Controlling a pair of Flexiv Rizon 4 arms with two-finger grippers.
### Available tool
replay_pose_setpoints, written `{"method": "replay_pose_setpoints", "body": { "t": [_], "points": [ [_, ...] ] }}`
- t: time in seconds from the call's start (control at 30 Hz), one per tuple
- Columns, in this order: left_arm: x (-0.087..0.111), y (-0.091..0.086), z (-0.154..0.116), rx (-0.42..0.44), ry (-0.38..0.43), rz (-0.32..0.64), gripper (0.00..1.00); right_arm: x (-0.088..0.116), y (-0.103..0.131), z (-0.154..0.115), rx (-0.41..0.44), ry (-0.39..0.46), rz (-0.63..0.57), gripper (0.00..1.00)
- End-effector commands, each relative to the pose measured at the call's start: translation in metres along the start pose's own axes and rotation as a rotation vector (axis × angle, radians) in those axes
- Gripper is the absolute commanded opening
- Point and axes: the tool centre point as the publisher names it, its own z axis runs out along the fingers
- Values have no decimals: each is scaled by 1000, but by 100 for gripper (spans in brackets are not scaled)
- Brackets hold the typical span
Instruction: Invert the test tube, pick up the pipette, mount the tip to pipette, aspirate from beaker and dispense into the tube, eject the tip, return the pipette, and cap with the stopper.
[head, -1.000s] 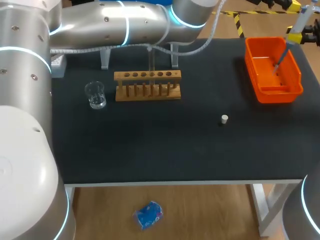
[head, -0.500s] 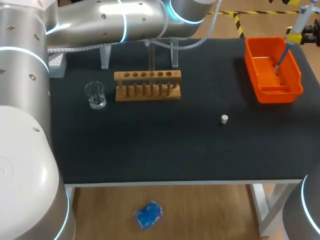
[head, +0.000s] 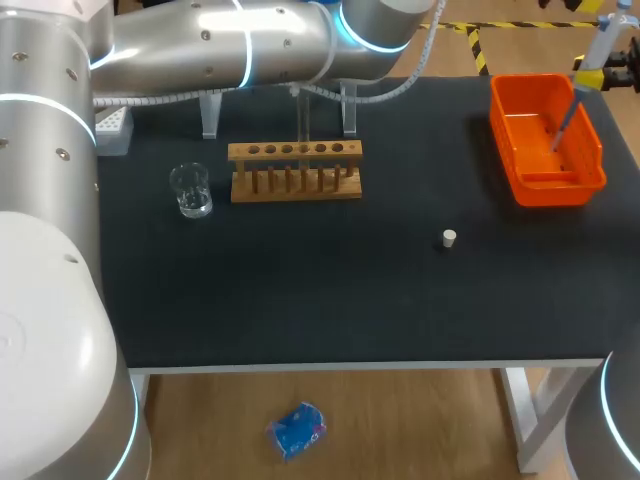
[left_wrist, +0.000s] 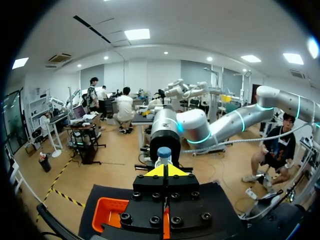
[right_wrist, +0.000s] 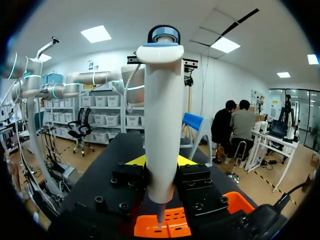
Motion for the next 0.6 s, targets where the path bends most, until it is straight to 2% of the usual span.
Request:
{"method": "replay_pose_setpoints", "body": {
  "t": [0.03, 0.6],
  "points": [
    [2, 2, 0, 4, -6, -1, 0, 2, 2, -1, 26, -1, -9, 0],
    [1, 3, 3, 17, -6, -1, 0, 3, -1, -3, 49, 2, -13, 0]
  ]
}}
